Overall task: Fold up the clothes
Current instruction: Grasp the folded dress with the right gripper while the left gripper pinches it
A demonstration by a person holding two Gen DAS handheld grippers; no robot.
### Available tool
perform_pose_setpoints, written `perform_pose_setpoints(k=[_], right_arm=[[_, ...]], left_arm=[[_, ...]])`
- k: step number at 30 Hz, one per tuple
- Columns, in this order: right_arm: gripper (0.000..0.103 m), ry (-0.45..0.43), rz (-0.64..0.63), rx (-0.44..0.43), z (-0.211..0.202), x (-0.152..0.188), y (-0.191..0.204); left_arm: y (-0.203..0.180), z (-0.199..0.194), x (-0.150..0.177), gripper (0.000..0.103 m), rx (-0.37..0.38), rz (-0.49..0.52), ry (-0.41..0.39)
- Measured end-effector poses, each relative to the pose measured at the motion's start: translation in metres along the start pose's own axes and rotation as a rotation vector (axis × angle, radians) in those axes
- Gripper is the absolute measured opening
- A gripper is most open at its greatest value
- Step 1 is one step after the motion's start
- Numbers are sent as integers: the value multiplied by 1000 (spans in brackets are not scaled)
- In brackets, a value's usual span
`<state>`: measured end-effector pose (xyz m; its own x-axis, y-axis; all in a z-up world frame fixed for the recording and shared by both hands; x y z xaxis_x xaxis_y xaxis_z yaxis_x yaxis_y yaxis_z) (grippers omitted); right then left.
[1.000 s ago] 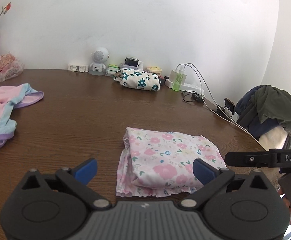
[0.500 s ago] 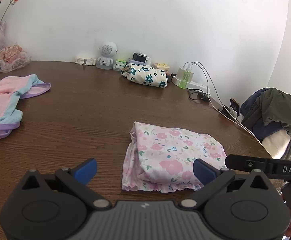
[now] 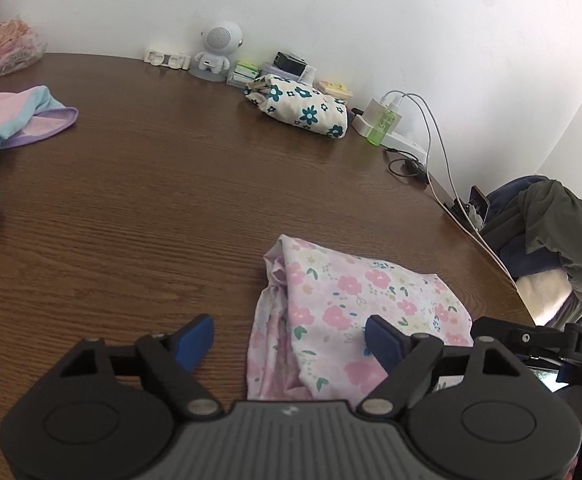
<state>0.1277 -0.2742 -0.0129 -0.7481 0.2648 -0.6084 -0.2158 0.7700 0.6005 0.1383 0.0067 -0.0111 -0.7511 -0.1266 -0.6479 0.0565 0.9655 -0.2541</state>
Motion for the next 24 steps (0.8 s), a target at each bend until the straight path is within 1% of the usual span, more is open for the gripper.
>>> perform_pose_setpoints(k=[2,4,6,7,9,10,11,12,14,16,17,18,22,24], right_arm=[[98,15,9,-7,3,0,-3],[95,29,22,-16,6,1,-6],[82,49,43,-37,9,2,-8],[80,52,49,-46,11,3,-8],[78,53,44,-50,12,4,-5],[76,55,43,-52,13,4,-4],[72,55,45,-57,14,4,-3],[68,56,47,-62,15,5,-3],[64,57,52,-72,16,5,-2],[60,57,62,-83,17,6,-3],[54,58,67,-89,18,6,-3],[51,58,69,-93,18,6,-4],[44,60,65,-101,20,7,-5],[38,59,56,-107,21,8,-6]], left_arm=[[1,5,-1,74,15,-3,25],[1,9,-2,71,28,-6,39],[1,12,-4,68,42,-12,49],[1,13,-4,66,52,-15,54],[0,16,-5,57,75,-21,71],[0,18,-5,50,90,-32,80],[0,19,-5,47,105,-43,90],[1,20,-5,46,118,-57,96],[3,22,-5,39,139,-82,107],[5,24,-4,37,152,-104,115],[4,24,-4,36,153,-102,115],[4,24,-4,35,155,-101,114],[3,26,-2,30,169,-116,123],[3,27,-1,28,177,-126,128]])
Point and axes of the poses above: each gripper's, at about its wrist camera, not at the fingertips, and z roughly the way its jaws point, y to its left, x to its underside, the point moved 2 cm from there along z, roughly the way its jaws point, and after that the axes turned 10 degrees about -x, right-handed, at the moved point
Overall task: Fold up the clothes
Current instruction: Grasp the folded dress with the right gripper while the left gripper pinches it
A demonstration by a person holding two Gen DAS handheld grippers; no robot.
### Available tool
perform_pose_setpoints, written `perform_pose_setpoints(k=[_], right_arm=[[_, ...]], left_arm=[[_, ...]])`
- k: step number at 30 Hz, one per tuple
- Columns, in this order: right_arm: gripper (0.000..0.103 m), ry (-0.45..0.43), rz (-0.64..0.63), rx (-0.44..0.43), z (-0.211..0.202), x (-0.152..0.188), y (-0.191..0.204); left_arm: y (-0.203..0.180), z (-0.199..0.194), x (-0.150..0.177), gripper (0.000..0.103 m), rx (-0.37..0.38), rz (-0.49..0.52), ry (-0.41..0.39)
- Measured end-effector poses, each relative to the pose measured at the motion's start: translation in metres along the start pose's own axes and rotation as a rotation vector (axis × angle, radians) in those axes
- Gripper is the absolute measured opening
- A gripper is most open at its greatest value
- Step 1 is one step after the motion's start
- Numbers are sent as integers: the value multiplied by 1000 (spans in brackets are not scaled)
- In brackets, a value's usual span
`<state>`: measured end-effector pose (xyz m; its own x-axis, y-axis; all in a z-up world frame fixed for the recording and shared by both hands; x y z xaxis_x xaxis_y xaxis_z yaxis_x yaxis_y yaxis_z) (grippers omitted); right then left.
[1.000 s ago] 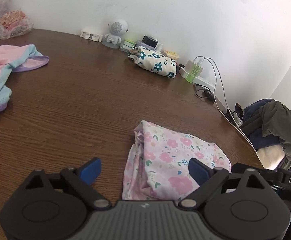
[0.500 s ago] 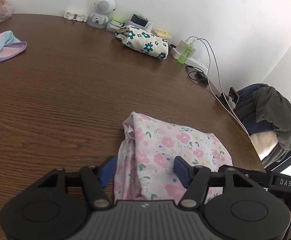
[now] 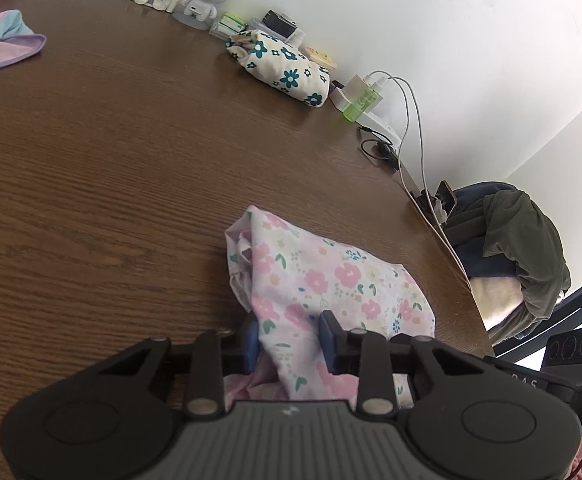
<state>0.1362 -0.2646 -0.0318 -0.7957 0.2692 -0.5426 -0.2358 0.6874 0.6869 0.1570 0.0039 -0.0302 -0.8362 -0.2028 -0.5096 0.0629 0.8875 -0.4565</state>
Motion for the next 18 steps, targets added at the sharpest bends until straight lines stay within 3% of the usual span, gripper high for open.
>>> perform_pose_setpoints(k=[5,9,18], right_arm=[[28,4,-21,-18,1,-2,-1],[19,-4,-19,-44,-1,-5,-2],[17,-36,-90,-68,-13,-18,17]], left_arm=[[0,1,2,17,22,-15,-8],[0,-4,6,15,54,-28,-36],[-5,-24,1,13,99,-28,-109]])
Point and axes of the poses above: each gripper's, at about its wrist camera, not at the fingertips, and z roughly the way its jaws point, y to its left, x to its underside, the point moved 2 cm from there along z, roughly the way its jaws point, and after that the axes turned 10 degrees about -x, right-handed, at the moved point
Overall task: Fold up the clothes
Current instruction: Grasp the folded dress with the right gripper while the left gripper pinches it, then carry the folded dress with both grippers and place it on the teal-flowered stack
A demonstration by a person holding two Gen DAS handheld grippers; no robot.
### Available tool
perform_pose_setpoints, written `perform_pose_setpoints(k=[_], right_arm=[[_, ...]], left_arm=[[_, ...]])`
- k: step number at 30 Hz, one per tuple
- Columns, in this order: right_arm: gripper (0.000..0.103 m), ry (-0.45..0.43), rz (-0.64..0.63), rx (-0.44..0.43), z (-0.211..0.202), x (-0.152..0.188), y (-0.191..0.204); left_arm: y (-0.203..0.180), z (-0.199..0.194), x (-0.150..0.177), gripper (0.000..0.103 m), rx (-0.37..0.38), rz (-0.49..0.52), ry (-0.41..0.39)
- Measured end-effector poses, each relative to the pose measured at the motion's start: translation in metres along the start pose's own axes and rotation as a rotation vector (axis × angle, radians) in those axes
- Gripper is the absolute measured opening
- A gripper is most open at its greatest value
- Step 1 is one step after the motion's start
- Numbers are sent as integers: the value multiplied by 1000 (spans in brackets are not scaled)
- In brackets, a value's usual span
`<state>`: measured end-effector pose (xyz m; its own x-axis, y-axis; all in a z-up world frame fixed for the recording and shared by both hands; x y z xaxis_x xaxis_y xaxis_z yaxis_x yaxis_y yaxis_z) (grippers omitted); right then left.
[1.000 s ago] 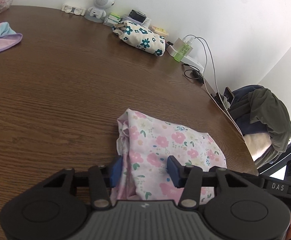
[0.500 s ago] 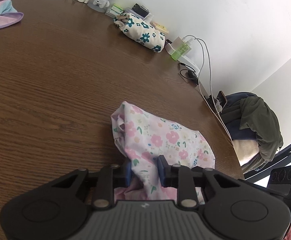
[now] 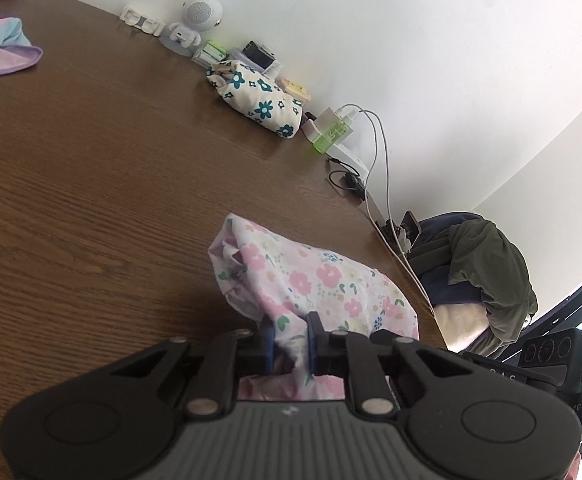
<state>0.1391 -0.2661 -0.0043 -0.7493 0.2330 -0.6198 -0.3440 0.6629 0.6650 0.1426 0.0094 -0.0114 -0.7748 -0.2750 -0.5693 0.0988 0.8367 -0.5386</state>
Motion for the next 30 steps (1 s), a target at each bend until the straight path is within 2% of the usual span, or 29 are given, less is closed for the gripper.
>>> perform_pose_setpoints(k=[3,8,14,17,19,22,26,30], right_arm=[[17,-12,-40,-5,-3,-11,9],[17,-47,-144,1,0,-57,28],[17,-136,-257,21,14,-132,43],[17,-176,-281,26,29,-176,35],[17,-196,-278,24,43,-205,24],[17,-217,-267,56,69,-243,10],[17,-212,-219,85,107,-282,-25],[17,-194,-185,94,141,-306,-60]], left_arm=[[-9,-5,-15,13,5,27,-33],[-38,-12,-62,13,-10,128,-124],[-82,-7,-135,13,-42,239,-257],[-98,12,-174,14,-69,283,-319],[-103,34,-201,14,-112,311,-353],[-103,72,-237,14,-134,320,-359],[-86,127,-280,14,-120,281,-300],[-61,180,-308,14,-114,221,-237]])
Point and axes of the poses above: each gripper's, at about its wrist camera, not at the fingertips, and z roughly the way its jaws point, y to its left, x to its underside, the point moved 2 cm from there along z, roughly the way its jaws point, and after that the axes turned 10 degrees about -x, right-handed, at the moved point
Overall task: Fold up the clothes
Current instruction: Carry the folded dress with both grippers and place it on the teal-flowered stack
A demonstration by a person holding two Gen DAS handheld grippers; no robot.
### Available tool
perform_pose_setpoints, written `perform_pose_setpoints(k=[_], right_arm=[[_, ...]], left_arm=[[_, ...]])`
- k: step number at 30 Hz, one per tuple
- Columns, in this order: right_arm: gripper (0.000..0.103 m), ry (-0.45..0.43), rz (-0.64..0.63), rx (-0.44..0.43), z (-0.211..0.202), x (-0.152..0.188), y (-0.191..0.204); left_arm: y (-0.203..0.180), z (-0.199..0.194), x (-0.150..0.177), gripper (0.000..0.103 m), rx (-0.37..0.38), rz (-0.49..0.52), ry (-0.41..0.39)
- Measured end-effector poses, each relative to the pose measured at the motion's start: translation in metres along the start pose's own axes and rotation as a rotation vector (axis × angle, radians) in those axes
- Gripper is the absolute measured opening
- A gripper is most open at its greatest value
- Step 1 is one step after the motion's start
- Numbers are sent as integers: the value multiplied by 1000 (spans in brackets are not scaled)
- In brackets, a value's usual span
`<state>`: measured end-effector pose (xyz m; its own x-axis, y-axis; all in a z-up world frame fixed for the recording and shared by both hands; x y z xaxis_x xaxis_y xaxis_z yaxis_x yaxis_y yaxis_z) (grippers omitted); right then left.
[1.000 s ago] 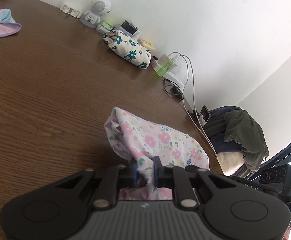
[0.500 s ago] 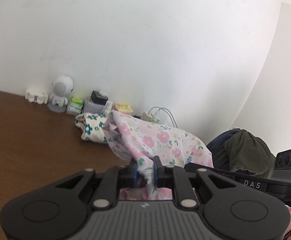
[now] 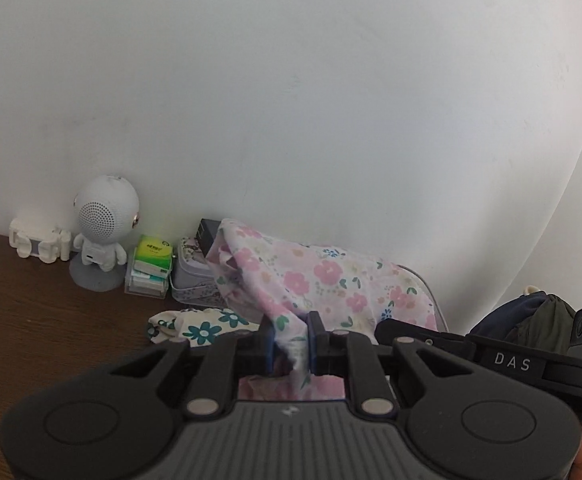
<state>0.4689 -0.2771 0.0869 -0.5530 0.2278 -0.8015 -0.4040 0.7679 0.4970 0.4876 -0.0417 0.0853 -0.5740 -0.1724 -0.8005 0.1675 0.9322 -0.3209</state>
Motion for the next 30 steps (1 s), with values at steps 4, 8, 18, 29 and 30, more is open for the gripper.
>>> perform_pose_setpoints(k=[4,8,18,29,30], right_arm=[[17,41,33,25,35,2,-30],[17,62,78,22,56,7,-51],[17,61,181,-20,80,18,-80],[20,35,203,-33,86,24,-85],[28,29,197,-33,85,23,-83]], left_arm=[[14,42,-1,14,-17,-23,51],[32,67,2,14,-14,-56,76],[43,86,13,15,-8,-86,80],[45,90,15,24,-33,-91,55],[45,88,14,30,-45,-88,45]])
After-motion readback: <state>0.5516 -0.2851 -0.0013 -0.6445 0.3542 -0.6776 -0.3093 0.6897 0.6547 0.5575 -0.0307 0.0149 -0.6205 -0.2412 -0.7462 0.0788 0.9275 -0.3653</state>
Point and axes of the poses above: each gripper's, at about its wrist camera, not at the fingertips, and z roughly the way its jaws point, y to its left, x to its underside, the point moved 2 cm from there along z, roughly the way its jaws point, and after that the axes turned 10 degrees about -x, right-handed, at the moved point
